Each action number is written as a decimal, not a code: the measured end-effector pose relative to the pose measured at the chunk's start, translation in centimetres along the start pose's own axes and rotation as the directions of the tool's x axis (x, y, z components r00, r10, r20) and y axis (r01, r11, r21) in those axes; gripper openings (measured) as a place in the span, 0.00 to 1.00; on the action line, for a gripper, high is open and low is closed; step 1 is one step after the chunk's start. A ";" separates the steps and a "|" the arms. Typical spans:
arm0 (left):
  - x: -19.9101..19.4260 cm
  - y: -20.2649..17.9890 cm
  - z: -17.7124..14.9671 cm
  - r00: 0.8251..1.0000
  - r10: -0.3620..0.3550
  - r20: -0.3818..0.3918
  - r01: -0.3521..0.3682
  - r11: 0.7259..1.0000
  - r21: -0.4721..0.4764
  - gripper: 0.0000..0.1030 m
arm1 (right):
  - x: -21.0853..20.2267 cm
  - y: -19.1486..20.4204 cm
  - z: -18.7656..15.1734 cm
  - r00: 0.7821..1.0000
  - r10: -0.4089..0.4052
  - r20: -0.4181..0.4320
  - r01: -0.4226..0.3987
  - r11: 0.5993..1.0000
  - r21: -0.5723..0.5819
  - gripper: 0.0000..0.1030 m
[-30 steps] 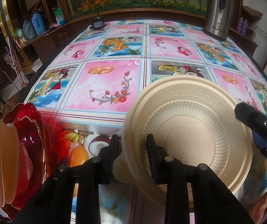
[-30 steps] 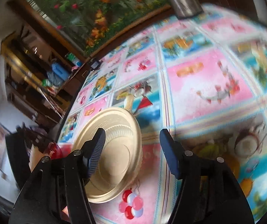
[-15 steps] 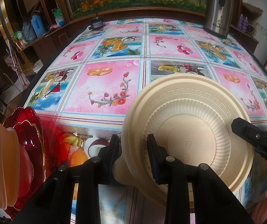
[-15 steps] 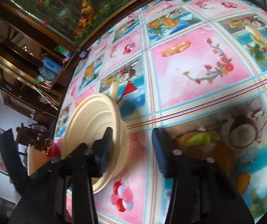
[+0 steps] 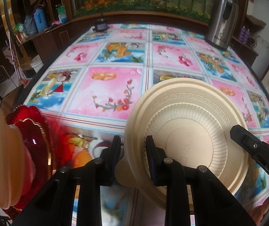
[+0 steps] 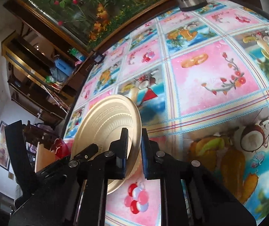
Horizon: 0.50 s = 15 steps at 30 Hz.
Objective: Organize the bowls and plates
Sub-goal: 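Carry the beige bowl with both grippers toward the red plate stack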
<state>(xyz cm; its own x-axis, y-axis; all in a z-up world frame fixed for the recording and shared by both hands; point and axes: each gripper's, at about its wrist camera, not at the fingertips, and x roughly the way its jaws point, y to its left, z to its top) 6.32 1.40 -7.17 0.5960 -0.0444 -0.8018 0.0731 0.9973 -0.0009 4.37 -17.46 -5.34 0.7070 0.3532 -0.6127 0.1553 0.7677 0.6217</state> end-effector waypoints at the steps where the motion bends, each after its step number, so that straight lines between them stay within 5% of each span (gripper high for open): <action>1: -0.5 0.2 0.1 1.000 -0.001 0.008 0.001 1.000 -0.005 0.26 | -0.3 0.6 0.1 1.000 0.006 0.006 -0.006 1.000 -0.008 0.12; 8: -6.8 3.5 0.9 0.991 0.026 0.134 -0.021 0.999 -0.035 0.26 | -2.6 5.7 0.6 0.996 0.080 0.032 -0.078 0.993 -0.084 0.12; 15: -12.6 9.9 0.1 0.965 0.142 0.222 -0.121 0.987 -0.109 0.26 | -2.1 13.7 -0.4 0.982 0.190 -0.021 -0.191 0.962 -0.197 0.12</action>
<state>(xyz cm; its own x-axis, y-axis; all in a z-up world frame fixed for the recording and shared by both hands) -0.40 11.83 2.93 0.7629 0.0864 -0.6407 -0.0869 0.9957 0.0308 4.76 -7.50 4.29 0.7089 0.5040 -0.4934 -0.1213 0.7763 0.6186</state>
